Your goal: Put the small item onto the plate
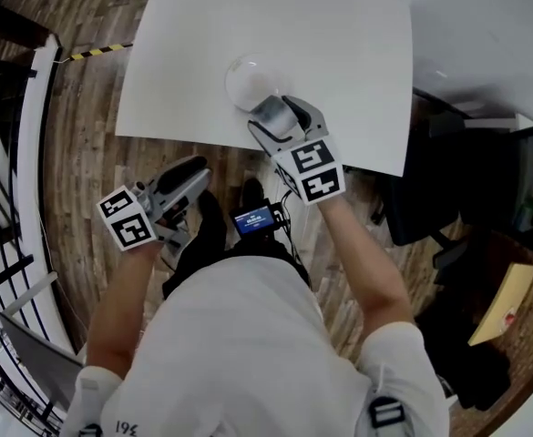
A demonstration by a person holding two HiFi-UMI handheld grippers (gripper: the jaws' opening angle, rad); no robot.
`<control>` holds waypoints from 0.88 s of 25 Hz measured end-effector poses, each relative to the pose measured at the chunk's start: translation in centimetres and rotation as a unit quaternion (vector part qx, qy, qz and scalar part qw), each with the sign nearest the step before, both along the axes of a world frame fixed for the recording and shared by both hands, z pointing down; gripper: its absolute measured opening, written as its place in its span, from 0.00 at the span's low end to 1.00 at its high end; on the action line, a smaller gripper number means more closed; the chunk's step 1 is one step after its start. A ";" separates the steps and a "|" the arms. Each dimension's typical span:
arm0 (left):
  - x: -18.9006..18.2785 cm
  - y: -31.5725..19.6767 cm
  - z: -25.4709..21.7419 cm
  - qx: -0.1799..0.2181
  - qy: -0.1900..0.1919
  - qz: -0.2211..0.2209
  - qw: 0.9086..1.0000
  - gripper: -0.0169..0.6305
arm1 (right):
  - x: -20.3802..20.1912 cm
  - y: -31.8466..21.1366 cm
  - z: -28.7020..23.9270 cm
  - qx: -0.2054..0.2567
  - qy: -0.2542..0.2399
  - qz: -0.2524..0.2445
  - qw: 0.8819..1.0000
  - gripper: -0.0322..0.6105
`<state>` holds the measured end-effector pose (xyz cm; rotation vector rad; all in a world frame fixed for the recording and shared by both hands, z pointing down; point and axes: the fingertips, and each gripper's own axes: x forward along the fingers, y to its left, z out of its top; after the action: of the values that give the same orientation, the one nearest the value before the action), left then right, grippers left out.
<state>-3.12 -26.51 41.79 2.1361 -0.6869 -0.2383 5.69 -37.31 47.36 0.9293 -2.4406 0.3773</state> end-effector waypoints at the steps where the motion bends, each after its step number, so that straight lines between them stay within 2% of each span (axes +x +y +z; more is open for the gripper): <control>1: 0.0 -0.4 0.5 -0.005 -0.002 0.003 1.000 0.22 | -0.2 -0.6 0.7 -0.002 0.008 0.000 1.000 0.55; 11: 1.3 -3.9 4.4 -0.048 -0.015 0.015 0.999 0.22 | -0.7 -5.7 7.4 -0.023 0.078 -0.007 0.997 0.55; 22: 1.6 -5.4 6.3 -0.065 -0.019 0.034 0.997 0.22 | -3.9 -9.5 10.0 0.014 0.137 -0.016 0.990 0.55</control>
<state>-1.57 -31.95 48.05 2.0394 -0.6342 -0.1125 1.81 -46.79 57.33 0.8886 -2.2123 0.1892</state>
